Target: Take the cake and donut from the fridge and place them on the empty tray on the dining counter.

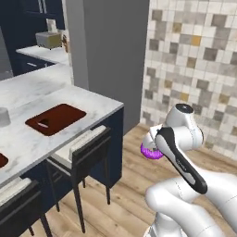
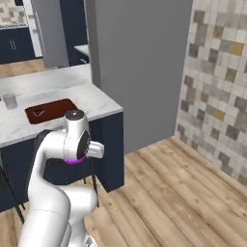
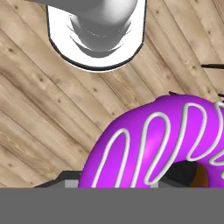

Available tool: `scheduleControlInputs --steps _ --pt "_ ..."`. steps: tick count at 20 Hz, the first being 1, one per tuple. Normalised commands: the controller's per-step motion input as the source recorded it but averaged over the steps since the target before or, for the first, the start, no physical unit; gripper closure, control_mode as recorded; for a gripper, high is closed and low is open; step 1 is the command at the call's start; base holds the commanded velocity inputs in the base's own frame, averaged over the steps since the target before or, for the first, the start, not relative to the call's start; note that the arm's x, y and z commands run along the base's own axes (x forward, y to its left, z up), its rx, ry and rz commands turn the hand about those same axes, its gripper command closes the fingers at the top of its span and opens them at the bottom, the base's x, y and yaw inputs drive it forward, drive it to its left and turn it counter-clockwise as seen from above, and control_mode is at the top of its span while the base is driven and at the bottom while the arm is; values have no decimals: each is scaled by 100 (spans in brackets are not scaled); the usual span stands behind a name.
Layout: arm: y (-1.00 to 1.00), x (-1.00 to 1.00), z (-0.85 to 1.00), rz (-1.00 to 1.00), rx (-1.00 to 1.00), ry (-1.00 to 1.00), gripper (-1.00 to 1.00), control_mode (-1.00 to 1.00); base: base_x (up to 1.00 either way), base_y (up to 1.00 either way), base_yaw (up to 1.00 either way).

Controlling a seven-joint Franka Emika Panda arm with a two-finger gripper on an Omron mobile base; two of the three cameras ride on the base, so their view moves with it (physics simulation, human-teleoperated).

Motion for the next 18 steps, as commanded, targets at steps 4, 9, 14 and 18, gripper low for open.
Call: scheduleControlInputs --steps 4,9,14,18 --pt "0 0 0 0 0 0 100 100 39 -61 32" --pt "0 0 0 0 0 0 100 100 42 -57 32" --pt "0 0 0 0 0 0 100 100 51 -42 34" --pt "0 0 0 0 0 0 100 100 51 -35 35"
